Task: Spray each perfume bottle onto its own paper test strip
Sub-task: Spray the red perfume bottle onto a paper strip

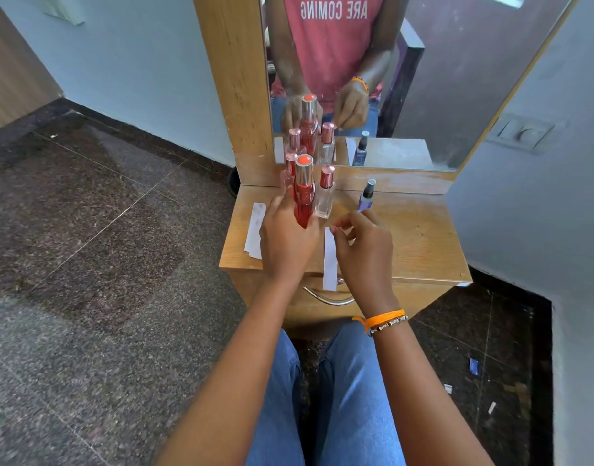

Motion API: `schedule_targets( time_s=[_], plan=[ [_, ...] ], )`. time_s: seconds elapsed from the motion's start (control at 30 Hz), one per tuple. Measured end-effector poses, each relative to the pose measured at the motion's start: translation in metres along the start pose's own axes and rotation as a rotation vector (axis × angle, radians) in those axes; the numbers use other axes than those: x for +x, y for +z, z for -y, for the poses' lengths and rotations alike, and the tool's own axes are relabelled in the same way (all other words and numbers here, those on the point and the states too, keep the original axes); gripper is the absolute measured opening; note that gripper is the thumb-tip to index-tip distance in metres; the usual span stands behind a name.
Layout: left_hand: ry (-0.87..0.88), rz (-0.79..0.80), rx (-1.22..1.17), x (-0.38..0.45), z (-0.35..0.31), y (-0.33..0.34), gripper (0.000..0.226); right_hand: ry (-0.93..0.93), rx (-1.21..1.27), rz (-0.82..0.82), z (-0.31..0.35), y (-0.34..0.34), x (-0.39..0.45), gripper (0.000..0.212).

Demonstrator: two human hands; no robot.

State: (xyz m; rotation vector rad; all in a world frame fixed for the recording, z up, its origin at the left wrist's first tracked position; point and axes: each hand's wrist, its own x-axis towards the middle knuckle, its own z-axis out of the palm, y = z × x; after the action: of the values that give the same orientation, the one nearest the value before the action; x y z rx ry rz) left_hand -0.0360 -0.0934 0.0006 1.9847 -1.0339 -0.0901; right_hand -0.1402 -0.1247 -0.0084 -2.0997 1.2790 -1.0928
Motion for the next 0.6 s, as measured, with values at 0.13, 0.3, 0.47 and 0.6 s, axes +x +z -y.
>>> schedule_targets(
  time_s=[0.13, 0.3, 0.47, 0.6],
  plan=[
    [-0.009, -0.044, 0.012, -0.006, 0.000, -0.005, 0.012, -0.041, 0.091, -0.039, 0.013, -0.007, 0.006, 0.007],
    [0.047, -0.110, -0.049, -0.023, -0.005, -0.020, 0.007, -0.118, 0.367, -0.097, 0.044, -0.015, 0.018, 0.016],
    [0.165, -0.139, 0.064, -0.035, -0.005, -0.031, 0.024, -0.017, 0.779, 0.249, 0.080, -0.024, 0.035, 0.024],
    [0.258, -0.001, -0.140, -0.039, 0.001, -0.038, 0.032, 0.175, 0.995, 0.268, 0.099, -0.029, 0.038, 0.010]
  ],
)
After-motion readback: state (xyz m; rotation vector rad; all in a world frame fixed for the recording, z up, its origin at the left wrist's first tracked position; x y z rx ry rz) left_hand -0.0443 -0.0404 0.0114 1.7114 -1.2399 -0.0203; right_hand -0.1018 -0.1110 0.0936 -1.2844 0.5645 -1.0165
